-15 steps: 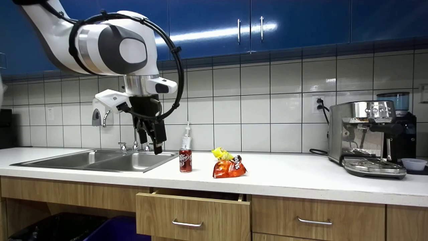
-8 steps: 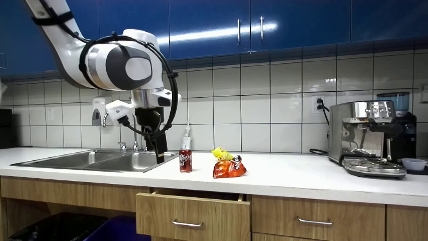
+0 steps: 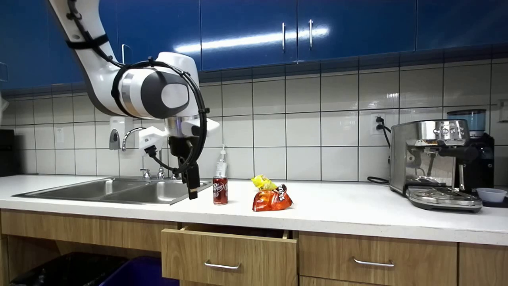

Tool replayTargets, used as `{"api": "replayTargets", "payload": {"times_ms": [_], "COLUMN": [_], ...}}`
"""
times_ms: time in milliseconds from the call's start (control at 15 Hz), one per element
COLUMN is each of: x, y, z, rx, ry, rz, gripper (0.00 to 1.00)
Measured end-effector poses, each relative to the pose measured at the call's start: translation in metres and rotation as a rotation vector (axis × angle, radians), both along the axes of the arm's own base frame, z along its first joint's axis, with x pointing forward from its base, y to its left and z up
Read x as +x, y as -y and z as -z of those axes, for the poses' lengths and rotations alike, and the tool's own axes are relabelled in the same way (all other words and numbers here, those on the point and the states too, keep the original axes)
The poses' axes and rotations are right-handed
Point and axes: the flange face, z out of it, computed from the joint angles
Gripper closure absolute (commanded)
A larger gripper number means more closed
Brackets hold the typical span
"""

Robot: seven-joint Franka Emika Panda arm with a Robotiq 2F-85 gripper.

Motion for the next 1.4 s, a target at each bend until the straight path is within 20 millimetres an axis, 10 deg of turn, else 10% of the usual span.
{"api": "replayTargets", "payload": {"times_ms": [1400], "x": [0.028], "y": [-0.001], "z": [0.024], "rx": [0.015], "ry": [-0.047], "rz": [0.063], "gripper": [0.0]}}
